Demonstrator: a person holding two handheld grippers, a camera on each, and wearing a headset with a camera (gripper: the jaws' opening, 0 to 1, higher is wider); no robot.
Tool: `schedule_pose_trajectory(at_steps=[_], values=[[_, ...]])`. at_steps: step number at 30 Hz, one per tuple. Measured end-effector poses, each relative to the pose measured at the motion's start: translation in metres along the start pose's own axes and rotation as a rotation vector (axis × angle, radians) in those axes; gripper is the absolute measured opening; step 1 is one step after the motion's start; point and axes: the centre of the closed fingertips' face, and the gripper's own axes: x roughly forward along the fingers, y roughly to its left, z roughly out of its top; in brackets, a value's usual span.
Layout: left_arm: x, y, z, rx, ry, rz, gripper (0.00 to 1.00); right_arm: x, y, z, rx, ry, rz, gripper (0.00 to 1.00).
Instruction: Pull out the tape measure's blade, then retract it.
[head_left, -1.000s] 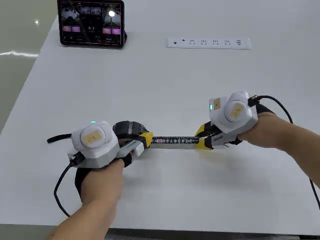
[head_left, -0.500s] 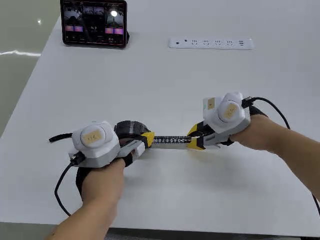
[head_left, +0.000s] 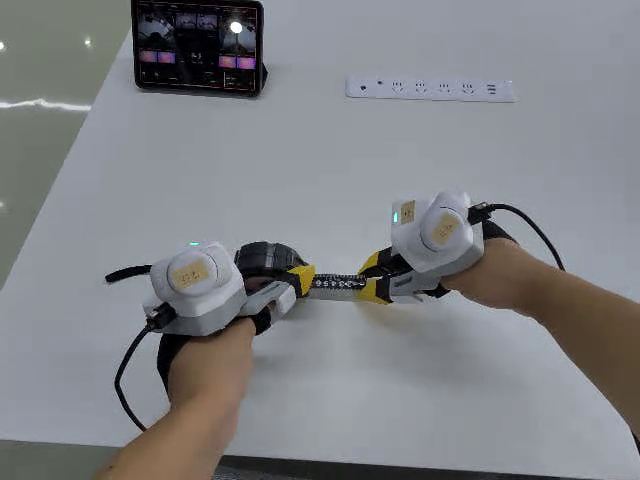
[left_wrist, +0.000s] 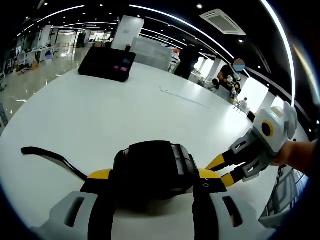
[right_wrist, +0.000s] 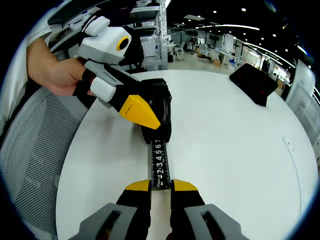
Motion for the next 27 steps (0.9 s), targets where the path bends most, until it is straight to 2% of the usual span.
schedule_pose_trajectory(at_steps=[27], values=[[0.0,-0.001,0.0,-0.002,-0.005,-0.003,0.59,0.03,0.003,0.033,-0.007,-0.066,0.0,0.11]])
